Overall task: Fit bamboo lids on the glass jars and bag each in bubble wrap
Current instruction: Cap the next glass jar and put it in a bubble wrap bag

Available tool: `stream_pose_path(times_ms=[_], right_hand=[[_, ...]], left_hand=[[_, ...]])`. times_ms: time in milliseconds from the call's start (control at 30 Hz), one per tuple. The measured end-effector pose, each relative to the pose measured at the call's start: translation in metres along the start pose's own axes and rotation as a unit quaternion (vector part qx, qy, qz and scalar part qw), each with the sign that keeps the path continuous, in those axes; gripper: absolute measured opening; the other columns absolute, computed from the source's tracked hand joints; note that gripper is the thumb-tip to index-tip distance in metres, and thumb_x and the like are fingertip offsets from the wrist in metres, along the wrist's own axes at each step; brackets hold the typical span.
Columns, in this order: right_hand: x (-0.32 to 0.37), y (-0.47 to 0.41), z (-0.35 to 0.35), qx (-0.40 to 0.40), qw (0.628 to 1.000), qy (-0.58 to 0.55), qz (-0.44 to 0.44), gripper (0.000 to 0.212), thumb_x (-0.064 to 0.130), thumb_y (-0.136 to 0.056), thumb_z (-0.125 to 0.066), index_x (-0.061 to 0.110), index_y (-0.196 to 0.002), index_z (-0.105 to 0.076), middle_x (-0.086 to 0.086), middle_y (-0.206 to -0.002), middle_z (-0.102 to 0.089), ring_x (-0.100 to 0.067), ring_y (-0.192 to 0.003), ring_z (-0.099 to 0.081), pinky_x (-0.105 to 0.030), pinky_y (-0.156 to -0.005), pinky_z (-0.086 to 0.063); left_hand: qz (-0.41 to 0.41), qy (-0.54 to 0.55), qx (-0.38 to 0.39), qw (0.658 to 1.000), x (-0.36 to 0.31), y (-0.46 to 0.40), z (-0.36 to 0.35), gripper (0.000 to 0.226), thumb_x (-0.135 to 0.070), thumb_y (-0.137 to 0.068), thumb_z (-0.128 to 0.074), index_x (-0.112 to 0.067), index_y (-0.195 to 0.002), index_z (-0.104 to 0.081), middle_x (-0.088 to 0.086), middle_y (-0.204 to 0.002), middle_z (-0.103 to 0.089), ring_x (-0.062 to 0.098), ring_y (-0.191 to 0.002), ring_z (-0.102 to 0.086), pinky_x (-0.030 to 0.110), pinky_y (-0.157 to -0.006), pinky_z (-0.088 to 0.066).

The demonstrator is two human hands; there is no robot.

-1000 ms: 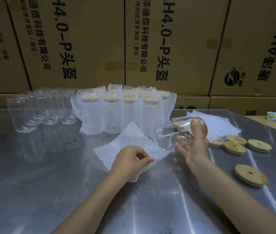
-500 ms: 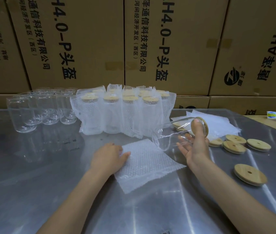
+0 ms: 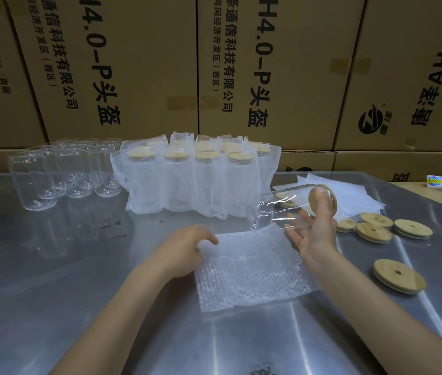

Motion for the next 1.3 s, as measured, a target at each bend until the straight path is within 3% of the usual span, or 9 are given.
stream_pose_path(times_ms=[67, 167, 267, 367, 633, 900, 1133, 1200, 1300], right_hand=[[0.0, 0.0, 0.0, 0.003, 1.0, 0.001, -0.001, 0.065, 0.06, -0.08, -0.065, 0.024, -0.127, -0.038, -0.001, -0.111, -0.061, -0.014, -0.083, -0.067, -0.032, -0.06, -0.051], [0.001, 0.0, -0.001, 0.0, 1.0, -0.004, -0.002, 0.064, 0.06, -0.079, -0.066, 0.025, -0.124, -0.039, -0.001, -0.109, -0.061, -0.016, -0.086, -0.069, -0.031, -0.06, -0.051], [0.001, 0.001, -0.001, -0.004, 1.0, -0.009, -0.003, 0.064, 0.06, -0.079, -0.066, 0.025, -0.125, -0.039, 0.0, -0.108, -0.06, -0.017, -0.088, -0.069, -0.03, -0.057, -0.05], [0.002, 0.001, -0.001, -0.008, 1.0, -0.01, -0.004, 0.066, 0.06, -0.079, -0.065, 0.024, -0.129, -0.04, 0.0, -0.108, -0.06, -0.017, -0.088, -0.069, -0.03, -0.057, -0.049], [0.006, 0.003, 0.0, -0.004, 1.0, -0.017, -0.013, 0.069, 0.058, -0.081, -0.065, 0.022, -0.134, -0.043, -0.006, -0.121, -0.06, -0.021, -0.106, -0.065, -0.031, -0.06, -0.053], [0.006, 0.003, -0.001, -0.005, 1.0, -0.02, -0.018, 0.07, 0.058, -0.081, -0.064, 0.022, -0.136, -0.041, -0.007, -0.122, -0.058, -0.023, -0.112, -0.062, -0.032, -0.064, -0.054], [0.008, 0.005, -0.001, 0.005, 0.999, -0.043, -0.03, 0.069, 0.06, -0.082, -0.062, 0.024, -0.137, -0.041, -0.006, -0.118, -0.062, -0.017, -0.088, -0.07, -0.029, -0.057, -0.053], [0.008, 0.006, -0.001, 0.008, 0.999, -0.045, -0.03, 0.069, 0.06, -0.082, -0.062, 0.024, -0.137, -0.041, -0.006, -0.118, -0.062, -0.017, -0.087, -0.07, -0.029, -0.057, -0.053], [0.008, 0.006, -0.001, 0.011, 0.998, -0.047, -0.031, 0.07, 0.06, -0.083, -0.062, 0.024, -0.138, -0.039, -0.004, -0.11, -0.062, -0.017, -0.085, -0.07, -0.029, -0.057, -0.053]], left_hand=[[-0.041, 0.021, 0.058, 0.997, 0.003, 0.001, -0.002, 0.052, 0.009, -0.083, -0.044, -0.023, -0.119, -0.065, -0.007, -0.122, -0.055, 0.014, -0.116, -0.049, 0.012, -0.089, -0.035], [-0.033, 0.071, 0.081, 0.994, 0.006, -0.002, 0.001, 0.029, -0.01, -0.088, -0.063, -0.029, -0.109, -0.069, -0.016, -0.102, -0.055, 0.005, -0.092, -0.055, 0.015, -0.083, -0.043], [-0.025, 0.067, 0.067, 0.995, 0.01, -0.001, 0.005, 0.01, -0.027, -0.083, -0.072, -0.036, -0.083, -0.066, -0.016, -0.078, -0.059, -0.009, -0.062, -0.052, 0.006, -0.062, -0.04], [-0.01, 0.051, 0.039, 0.998, 0.006, 0.001, 0.006, 0.013, -0.035, -0.078, -0.075, -0.028, -0.071, -0.067, -0.014, -0.059, -0.058, -0.008, -0.049, -0.049, 0.009, -0.054, -0.039], [0.011, 0.193, 0.017, 0.981, -0.012, 0.006, 0.018, 0.033, -0.016, -0.082, -0.07, -0.02, -0.051, -0.059, -0.007, -0.052, -0.049, 0.005, -0.053, -0.042, 0.022, -0.058, -0.034], [0.003, 0.219, 0.002, 0.976, -0.01, 0.004, 0.014, 0.033, -0.024, -0.085, -0.069, -0.021, -0.055, -0.057, -0.012, -0.051, -0.05, 0.004, -0.052, -0.041, 0.02, -0.056, -0.034], [-0.027, 0.208, -0.071, 0.975, -0.014, 0.003, 0.008, 0.023, -0.009, -0.085, -0.06, -0.025, -0.074, -0.047, -0.011, -0.048, -0.051, 0.005, -0.043, -0.039, 0.012, -0.052, -0.037], [-0.047, 0.22, -0.042, 0.973, -0.019, 0.006, 0.012, 0.025, -0.004, -0.084, -0.058, -0.027, -0.074, -0.055, -0.01, -0.048, -0.047, 0.006, -0.044, -0.038, 0.009, -0.053, -0.036], [-0.039, 0.248, -0.039, 0.967, -0.026, 0.007, 0.018, 0.038, -0.001, -0.083, -0.057, -0.032, -0.066, -0.069, -0.009, -0.045, -0.041, 0.007, -0.044, -0.034, 0.016, -0.047, -0.032]])
Point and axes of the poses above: each hand's wrist, its own y-axis away from the middle knuckle, its own z-axis out of the back of the hand, x = y × z, the point moved 1 cm from there along -y, towards the middle knuckle
